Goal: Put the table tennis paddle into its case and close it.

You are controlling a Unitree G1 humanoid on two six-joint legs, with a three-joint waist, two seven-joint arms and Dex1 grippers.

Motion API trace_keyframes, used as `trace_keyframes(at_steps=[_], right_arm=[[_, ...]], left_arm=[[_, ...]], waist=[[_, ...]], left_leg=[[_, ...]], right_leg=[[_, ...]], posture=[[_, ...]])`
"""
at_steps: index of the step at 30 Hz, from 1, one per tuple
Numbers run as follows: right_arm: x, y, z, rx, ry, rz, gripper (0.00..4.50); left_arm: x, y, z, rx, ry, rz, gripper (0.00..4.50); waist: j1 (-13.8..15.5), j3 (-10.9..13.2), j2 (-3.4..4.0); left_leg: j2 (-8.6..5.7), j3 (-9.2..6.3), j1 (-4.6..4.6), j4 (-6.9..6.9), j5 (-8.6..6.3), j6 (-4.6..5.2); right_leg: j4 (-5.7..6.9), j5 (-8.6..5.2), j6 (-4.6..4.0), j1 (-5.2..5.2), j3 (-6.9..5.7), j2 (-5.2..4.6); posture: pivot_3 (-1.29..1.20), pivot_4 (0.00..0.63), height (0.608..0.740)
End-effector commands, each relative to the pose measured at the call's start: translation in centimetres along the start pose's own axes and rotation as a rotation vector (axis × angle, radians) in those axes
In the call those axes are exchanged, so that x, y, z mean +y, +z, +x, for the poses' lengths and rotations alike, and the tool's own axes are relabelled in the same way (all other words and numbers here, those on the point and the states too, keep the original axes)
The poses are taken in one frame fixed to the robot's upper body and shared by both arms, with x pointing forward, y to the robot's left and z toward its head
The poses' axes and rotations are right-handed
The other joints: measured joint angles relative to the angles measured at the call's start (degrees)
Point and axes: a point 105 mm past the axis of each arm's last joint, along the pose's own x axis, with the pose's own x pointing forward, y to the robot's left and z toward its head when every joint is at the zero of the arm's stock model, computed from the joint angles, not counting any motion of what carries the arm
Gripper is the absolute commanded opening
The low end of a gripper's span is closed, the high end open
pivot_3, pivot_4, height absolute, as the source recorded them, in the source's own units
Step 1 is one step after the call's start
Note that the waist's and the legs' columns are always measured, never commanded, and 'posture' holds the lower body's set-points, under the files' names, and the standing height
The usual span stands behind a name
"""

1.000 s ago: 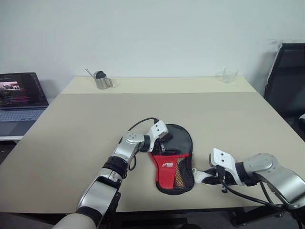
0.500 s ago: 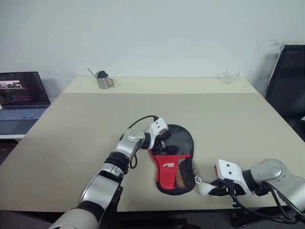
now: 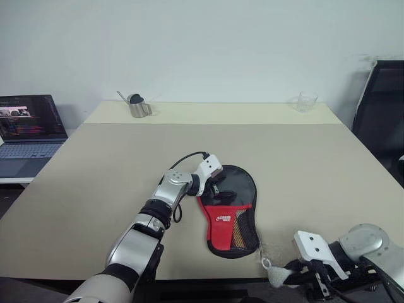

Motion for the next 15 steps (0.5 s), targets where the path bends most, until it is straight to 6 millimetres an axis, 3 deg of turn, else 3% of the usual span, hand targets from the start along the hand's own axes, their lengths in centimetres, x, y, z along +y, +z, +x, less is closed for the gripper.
trace_keyframes(at_steps=[1, 15], right_arm=[[1.4, 0.5, 0.5, -0.011, 0.076, -0.045, 0.10], [2.8, 0.5, 1.3, -0.032, 0.119, -0.037, 0.08]], left_arm=[[-0.2, -2.1, 0.1, 0.103, 0.003, -0.009, 4.50], [-0.1, -1.6, 0.7, 0.112, 0.003, 0.011, 4.50]], waist=[[0.0, 0.0, 0.00], [0.1, 0.0, -0.01]], left_leg=[[-0.01, -0.01, 0.00, 0.00, 0.00, 0.00], [-0.04, -0.02, 0.00, 0.02, 0.00, -0.01]], right_leg=[[0.00, 0.00, 0.00, 0.01, -0.02, -0.01], [-0.01, 0.00, 0.00, 0.03, -0.03, -0.04]], posture=[[0.00, 0.150, 0.740], [0.00, 0.150, 0.740]])
